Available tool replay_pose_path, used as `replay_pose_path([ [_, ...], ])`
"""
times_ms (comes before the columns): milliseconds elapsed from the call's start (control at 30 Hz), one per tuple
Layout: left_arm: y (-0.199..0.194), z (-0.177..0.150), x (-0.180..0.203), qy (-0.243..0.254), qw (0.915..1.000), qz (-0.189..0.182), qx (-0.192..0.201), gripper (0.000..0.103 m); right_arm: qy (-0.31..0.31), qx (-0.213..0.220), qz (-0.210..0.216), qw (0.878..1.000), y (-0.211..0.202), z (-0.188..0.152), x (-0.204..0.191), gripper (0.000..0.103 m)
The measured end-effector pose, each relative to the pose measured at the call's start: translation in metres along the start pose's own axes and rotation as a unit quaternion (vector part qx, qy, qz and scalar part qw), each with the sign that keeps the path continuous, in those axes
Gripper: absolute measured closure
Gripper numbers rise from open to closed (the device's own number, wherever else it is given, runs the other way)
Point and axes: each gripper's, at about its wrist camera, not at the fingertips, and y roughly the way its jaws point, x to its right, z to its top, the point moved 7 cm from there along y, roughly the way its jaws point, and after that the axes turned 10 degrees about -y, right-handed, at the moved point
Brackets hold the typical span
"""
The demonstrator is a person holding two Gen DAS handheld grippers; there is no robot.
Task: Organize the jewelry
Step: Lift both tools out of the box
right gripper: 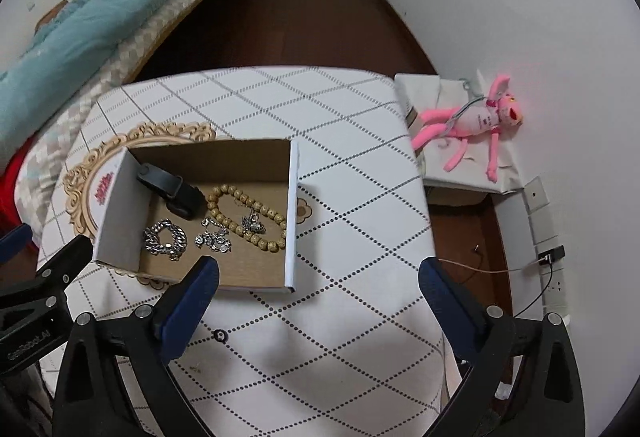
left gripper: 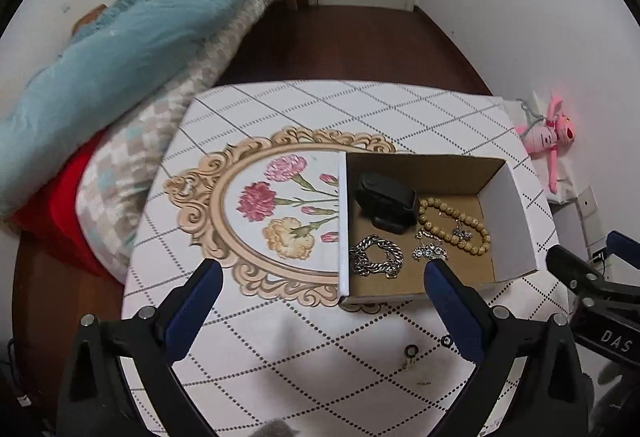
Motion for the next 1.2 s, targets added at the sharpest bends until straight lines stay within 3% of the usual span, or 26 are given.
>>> replay_pose_path([
  [500,-0.087,0.003,0.003,0.004,0.9973,-0.028,0.068,0.0,0.018,0.084,-0.023,0.996,-0.091,-0.005,0.011,0.002],
  [767,-0.108,0.004,0.006,0.001,0.9963,-0.031,0.08,0.0,0.032,0.102,-0.007,0.994,-0.117,-0.008,0.013,0.002],
  [900,-0.095,-0.003,0.0,-0.001,0.9971,-0.011,0.076,0.0,0.037,0.082,0.019,0.996,-0.103,-0.017,0.006,0.002],
  [1100,-0.034,-0.036,-0.02,-0.004,0.9996,0.019,0.019,0.0,0.038,0.016,0.071,0.997,-0.037,-0.045,-0.021,0.004],
  [1200,-0.002,-0.057,-0.032,-0.009,0.9993,0.031,-0.021,0.0,0.036,-0.015,0.101,0.994,0.0,-0.06,-0.04,0.022],
])
